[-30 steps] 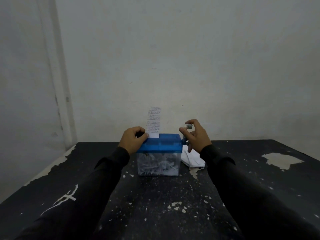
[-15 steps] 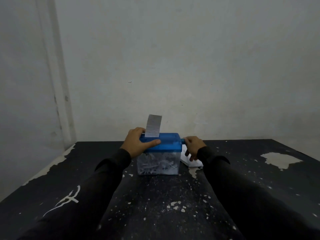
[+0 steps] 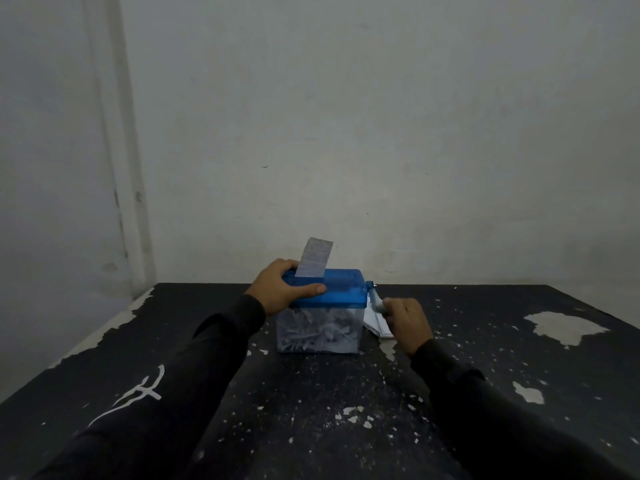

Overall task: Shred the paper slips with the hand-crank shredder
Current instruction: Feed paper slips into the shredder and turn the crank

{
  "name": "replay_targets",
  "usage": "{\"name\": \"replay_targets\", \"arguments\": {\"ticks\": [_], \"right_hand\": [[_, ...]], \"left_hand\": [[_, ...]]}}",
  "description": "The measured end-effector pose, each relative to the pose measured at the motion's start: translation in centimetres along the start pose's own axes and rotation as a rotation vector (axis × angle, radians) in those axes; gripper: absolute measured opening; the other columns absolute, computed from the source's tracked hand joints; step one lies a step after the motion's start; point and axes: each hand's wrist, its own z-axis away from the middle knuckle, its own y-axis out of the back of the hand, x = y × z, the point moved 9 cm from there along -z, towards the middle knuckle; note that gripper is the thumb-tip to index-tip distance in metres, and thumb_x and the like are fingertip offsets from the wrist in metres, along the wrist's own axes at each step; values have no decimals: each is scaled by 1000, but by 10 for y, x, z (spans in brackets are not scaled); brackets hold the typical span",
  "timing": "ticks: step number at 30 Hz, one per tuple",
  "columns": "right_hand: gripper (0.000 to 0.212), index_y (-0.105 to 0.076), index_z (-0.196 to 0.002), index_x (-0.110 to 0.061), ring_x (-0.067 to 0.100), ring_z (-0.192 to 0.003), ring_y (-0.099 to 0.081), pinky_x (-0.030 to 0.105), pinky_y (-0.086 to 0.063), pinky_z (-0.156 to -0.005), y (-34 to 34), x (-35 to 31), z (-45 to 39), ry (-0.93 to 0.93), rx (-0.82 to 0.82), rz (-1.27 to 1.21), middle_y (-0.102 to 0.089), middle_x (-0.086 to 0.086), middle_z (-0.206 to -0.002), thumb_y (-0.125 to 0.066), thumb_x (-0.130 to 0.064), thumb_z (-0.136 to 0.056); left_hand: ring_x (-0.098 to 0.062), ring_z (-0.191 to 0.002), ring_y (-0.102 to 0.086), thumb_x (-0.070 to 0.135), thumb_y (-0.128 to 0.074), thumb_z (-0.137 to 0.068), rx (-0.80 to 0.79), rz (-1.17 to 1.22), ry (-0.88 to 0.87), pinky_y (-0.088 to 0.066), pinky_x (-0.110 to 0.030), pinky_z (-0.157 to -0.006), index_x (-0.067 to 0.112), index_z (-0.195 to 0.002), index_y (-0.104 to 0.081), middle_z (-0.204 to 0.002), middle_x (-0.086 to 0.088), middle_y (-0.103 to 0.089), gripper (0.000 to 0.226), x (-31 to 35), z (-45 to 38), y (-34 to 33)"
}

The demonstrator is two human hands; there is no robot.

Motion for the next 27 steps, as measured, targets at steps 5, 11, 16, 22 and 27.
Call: {"name": "replay_targets", "arguments": {"ticks": [5, 11, 16, 22, 27], "right_hand": [[44, -45, -61, -18, 8, -48, -27, 33, -23, -54, 1, -26, -24, 22, -35, -81, -32, -11, -51, -42, -8, -104], [46, -57, -67, -6, 8, -51, -45, 27, -39, -52, 5, -63, -55, 147, -7, 19, -56, -5, -57, -49, -29, -106], [57, -57, -74, -1, 18, -63, -50, 34, -44, -60, 8, -50, -79, 103, 106, 88, -58, 15, -69, -58, -53, -97], [29, -56, -87, -14, 24, -77, -61, 32, -49, -69, -10, -12, -87, -58, 92, 284, -66, 8, -85, -59, -40, -99], [38, -58, -70, -21, 21, -73, -61, 33, -49, -67, -17, 32, -43, -94, 8, 411, -65, 2, -74, -48, -32, -105]], "left_hand": [[-7, -96, -68, 69, -88, -56, -9, -5, 1, -54, -15, -74, 30, -110, -69, -114, 4, -66, 69, 1, -1, 0], [-5, -96, -67, 71, -87, -51, 6, 0, 10, -53, -13, -74, 30, -109, -68, -114, 5, -66, 73, -2, -1, 1], [-7, -98, -67, 75, -85, -48, 12, -18, 24, -53, -13, -73, 25, -115, -66, -115, 6, -65, 85, -5, -2, 1], [-7, -99, -64, 57, -91, -64, 25, -54, 46, -51, -11, -68, 21, -119, -64, -115, 5, -63, 71, -10, -2, 3], [-8, -102, -64, 75, -86, -51, 29, -42, 34, -51, -15, -75, 23, -118, -65, -117, 4, -62, 88, -6, -3, 3]]}}
